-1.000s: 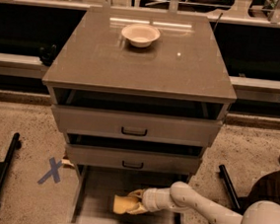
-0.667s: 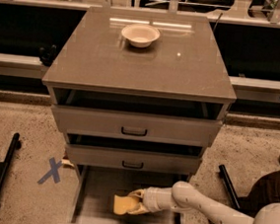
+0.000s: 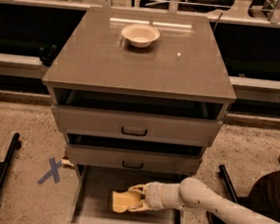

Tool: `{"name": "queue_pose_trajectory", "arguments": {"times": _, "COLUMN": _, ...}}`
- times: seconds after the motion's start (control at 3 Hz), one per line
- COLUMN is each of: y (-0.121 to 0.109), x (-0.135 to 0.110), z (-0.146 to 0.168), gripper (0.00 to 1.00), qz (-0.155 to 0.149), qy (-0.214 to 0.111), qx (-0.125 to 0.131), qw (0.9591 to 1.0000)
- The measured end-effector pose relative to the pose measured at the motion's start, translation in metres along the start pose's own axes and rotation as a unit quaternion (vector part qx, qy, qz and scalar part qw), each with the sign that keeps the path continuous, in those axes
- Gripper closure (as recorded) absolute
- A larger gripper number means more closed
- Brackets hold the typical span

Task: Pick sponge from bottom drawer and place on counter

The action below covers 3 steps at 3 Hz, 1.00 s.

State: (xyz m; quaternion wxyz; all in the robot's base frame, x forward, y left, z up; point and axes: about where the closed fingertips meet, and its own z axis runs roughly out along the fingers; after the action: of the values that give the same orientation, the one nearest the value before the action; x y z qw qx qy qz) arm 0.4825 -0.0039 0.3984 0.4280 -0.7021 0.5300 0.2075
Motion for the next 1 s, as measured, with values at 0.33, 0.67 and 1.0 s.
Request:
{"name": "queue_pose_trajectory", "arguments": {"times": 0.33, "y": -0.01, "x": -0.043, "z": -0.026, "gripper": 1.0, "qz": -0.03, "qy": 0.005, "qx": 0.009, "qw": 0.9995}}
{"name": "queue_pose_trajectory", "arguments": {"times": 0.67, "y": -0.015, "x": -0.087, "z": -0.053, "gripper": 1.0, "qz": -0.069, "qy": 0.021, "qx": 0.027, "qw": 0.997}}
{"name": "queue_pose_trajectory", "arguments": {"times": 1.0, "y": -0.015, "x": -0.087, "z": -0.053, "gripper": 1.0, "qz": -0.069, "qy": 0.021, "qx": 0.027, "qw": 0.997}}
